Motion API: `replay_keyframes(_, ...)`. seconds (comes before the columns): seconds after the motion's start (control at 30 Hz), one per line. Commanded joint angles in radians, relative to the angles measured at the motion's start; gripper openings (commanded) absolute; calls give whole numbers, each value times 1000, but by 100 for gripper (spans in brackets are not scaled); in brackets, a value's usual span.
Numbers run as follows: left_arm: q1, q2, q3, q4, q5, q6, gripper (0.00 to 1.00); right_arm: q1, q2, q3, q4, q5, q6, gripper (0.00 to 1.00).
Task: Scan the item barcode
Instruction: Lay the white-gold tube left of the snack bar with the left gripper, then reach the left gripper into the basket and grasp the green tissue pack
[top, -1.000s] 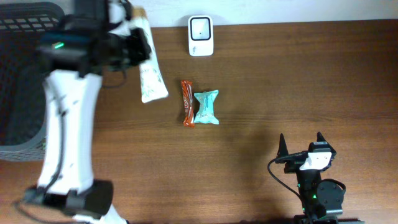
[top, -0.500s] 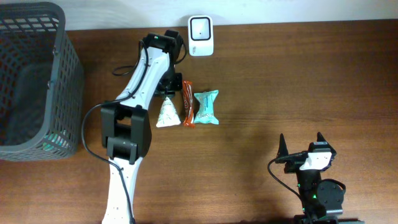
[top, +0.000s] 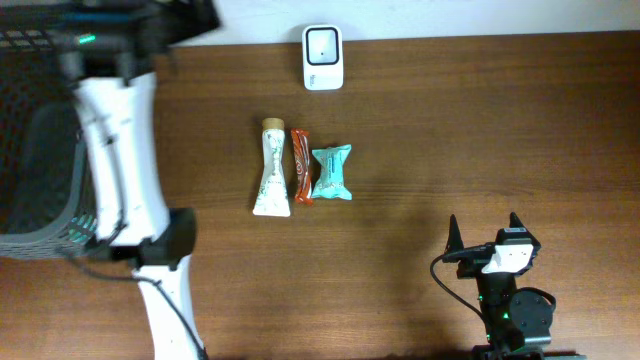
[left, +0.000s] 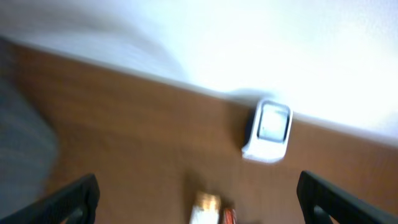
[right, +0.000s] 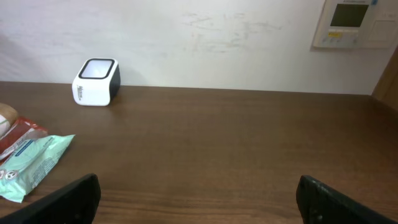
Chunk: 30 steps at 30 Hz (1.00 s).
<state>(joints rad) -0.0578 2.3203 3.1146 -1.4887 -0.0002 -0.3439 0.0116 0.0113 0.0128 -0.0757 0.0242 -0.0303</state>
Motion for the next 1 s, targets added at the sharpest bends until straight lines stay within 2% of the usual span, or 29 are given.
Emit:
replay_keyframes(0.0,180,-163,17,44,4,0,99,-5,-4,-7,-5,2,1,99)
replay_keyframes(0.1,348,-201,17,17,4,0,99,-5,-4,-7,-5,2,1,99)
replay_keyframes(0.23,508,-199,-18,-84,-27,-16,99,-5,-4,-7,-5,2,1,99)
replay_keyframes(0.27,536,-199,-35,-111,-51,-60,99,-5,-4,-7,-5,2,1,99)
replay_keyframes(0.3,569,-199,-76,-161,-124,-165,99,-5,-4,-7,-5,2,1,99)
replay_keyframes(0.33,587,-199,-127,-178,-130,-190,99,-5,-4,-7,-5,2,1,99)
replay_keyframes(0.4,591,-199,-215,-190,-52,-190,99,-5,-4,-7,-5,2,1,99)
replay_keyframes(0.47,589,-199,-319,-187,-59,-208,99,-5,-4,-7,-5,2,1,99)
replay_keyframes(0.53,589,-199,-444,-188,-162,-358,99,-5,-4,-7,-5,2,1,99)
replay_keyframes(0.63,589,-199,-643,-178,-169,-486,99,-5,-4,-7,-5,2,1,99)
replay_keyframes(0.77,588,-199,-894,-47,-94,-489,99,-5,-4,-7,-5,2,1,99)
replay_keyframes(0.9,589,-199,-1123,59,-99,-490,100,-5,-4,-7,-5,2,1,99)
replay_keyframes(0.97,589,-199,-1227,122,-98,-491,87,-5,-4,-7,-5,2,1,99)
